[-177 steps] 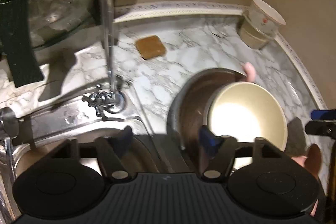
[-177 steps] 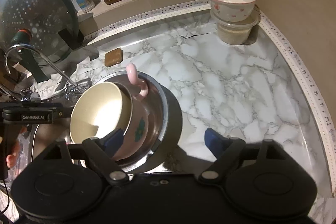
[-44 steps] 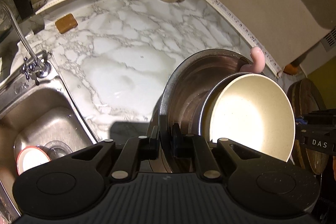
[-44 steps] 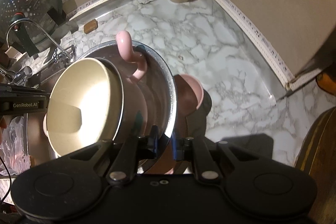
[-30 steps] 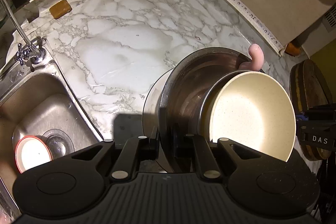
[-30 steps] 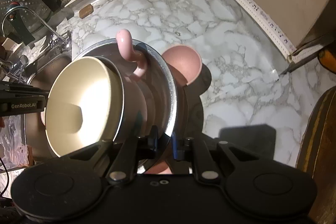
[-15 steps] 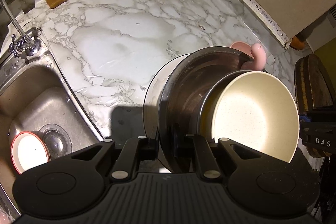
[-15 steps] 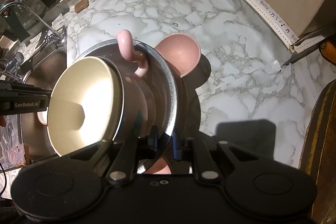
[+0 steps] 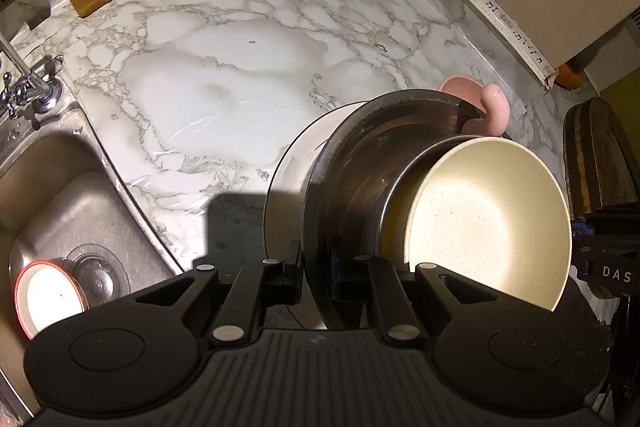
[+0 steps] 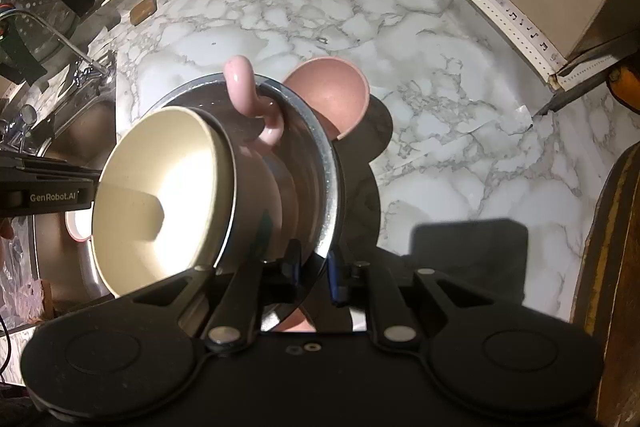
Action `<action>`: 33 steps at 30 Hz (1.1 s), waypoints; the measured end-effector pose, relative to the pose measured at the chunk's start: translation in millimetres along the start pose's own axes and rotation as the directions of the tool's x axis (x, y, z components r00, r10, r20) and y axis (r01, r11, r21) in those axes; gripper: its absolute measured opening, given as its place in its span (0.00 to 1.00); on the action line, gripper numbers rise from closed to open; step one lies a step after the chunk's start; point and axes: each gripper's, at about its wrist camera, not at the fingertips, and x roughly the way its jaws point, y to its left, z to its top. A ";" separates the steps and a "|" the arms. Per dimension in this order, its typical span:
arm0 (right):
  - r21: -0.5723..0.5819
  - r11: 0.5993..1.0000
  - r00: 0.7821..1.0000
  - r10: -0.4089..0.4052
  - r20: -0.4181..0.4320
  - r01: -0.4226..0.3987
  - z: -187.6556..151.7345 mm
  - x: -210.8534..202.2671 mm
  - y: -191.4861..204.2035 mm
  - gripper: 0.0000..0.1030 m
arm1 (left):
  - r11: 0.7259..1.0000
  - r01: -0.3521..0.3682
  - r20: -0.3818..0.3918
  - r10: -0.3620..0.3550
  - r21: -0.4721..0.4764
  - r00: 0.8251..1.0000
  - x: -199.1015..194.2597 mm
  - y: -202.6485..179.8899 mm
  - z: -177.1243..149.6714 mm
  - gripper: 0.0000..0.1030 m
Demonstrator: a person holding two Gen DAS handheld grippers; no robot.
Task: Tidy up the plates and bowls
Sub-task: 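Carry the nested basin, pot and bowl over the stacked plates with both grippers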
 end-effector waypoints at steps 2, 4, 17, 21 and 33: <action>0.006 1.000 1.000 0.001 0.003 -0.001 0.1 0.3 -1.3 0.14 | 1.000 0.001 0.003 -0.001 0.005 1.000 0.4 0.1 1.2 0.11; 0.009 1.000 1.000 -0.002 0.008 0.002 -0.4 0.3 -1.4 0.14 | 1.000 0.004 0.006 -0.004 0.011 1.000 1.0 0.2 1.4 0.11; 0.031 0.999 1.000 0.011 0.010 -0.012 -1.1 -0.4 -0.3 0.23 | 0.999 0.028 0.029 -0.029 0.021 0.999 4.1 3.3 1.2 0.12; 0.039 0.999 1.000 0.009 0.010 -0.009 -1.9 0.8 0.2 0.24 | 0.999 0.030 0.036 -0.030 0.025 0.999 3.2 2.2 -0.4 0.12; 0.061 0.998 0.998 -0.011 0.058 0.007 -11.5 -13.0 -2.1 0.31 | 0.999 -0.008 0.081 0.005 0.038 0.997 -13.1 4.8 -8.0 0.24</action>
